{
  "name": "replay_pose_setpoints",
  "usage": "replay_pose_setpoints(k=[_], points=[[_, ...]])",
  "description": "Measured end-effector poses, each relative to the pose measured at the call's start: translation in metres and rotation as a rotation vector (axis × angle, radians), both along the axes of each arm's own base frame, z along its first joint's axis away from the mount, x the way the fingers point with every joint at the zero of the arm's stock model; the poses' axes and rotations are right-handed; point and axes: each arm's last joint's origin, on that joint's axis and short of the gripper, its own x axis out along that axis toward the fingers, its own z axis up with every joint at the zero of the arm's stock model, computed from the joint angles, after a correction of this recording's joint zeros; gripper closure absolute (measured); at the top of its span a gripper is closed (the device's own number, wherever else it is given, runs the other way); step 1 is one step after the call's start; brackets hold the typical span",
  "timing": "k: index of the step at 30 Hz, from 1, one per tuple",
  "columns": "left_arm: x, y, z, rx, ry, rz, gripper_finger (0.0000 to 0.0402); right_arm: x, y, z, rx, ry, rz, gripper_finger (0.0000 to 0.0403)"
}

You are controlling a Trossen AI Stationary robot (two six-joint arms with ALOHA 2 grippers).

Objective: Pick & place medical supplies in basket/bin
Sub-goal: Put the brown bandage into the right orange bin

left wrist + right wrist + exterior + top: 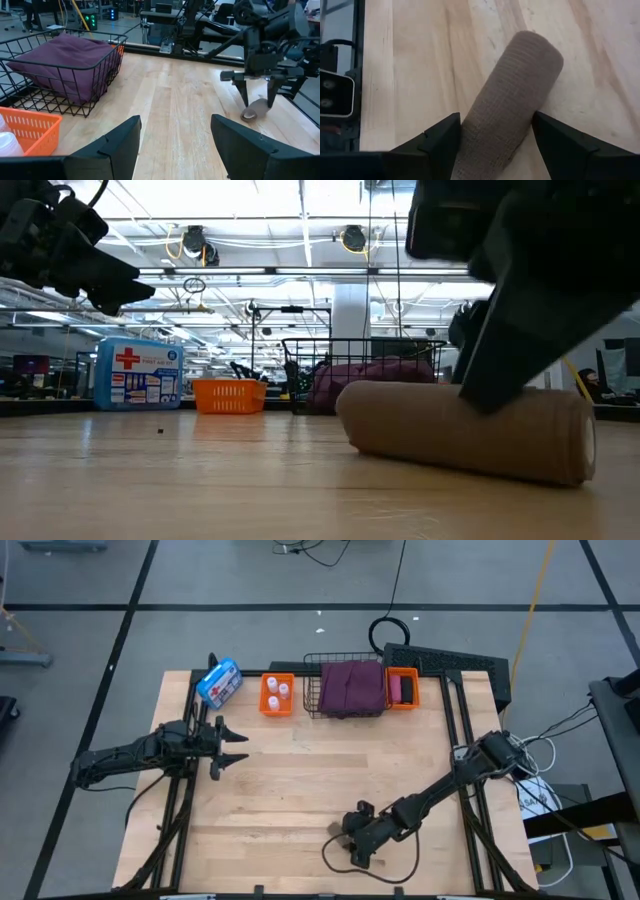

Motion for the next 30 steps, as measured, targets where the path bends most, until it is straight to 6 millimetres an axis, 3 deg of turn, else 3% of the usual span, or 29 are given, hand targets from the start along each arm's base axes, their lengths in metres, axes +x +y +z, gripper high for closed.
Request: replay_pose_setpoints(k=[7, 16, 19, 22, 30], points=[[0.0, 0.0, 0.0, 0.0, 0.0, 0.0, 0.0151, 0.007, -0.006, -0.018, -0.071, 0.027, 0.051, 0.0176], [0.0, 0.0, 0.0, 0.0, 0.0, 0.0, 0.0151, 0.015, -0.019, -0.007, -0.176, -0.061, 0.115, 0.0287], [0.0, 0.0, 0.0, 0.0, 0.0, 0.0, 0.0151, 0.019, -0.028, 0.009, -0.204, -0.135, 0.126, 0.0325], [0.0, 0.0, 0.0, 0.0, 0.0, 0.001, 0.0151, 0.02, -0.042, 0.038, -0.222, -0.215, 0.106, 0.0348], [0.0, 0.0, 0.0, 0.0, 0.001, 0.001, 0.0151, 0.011, -0.106, 0.123, -0.275, -0.428, -0.003, 0.0345]])
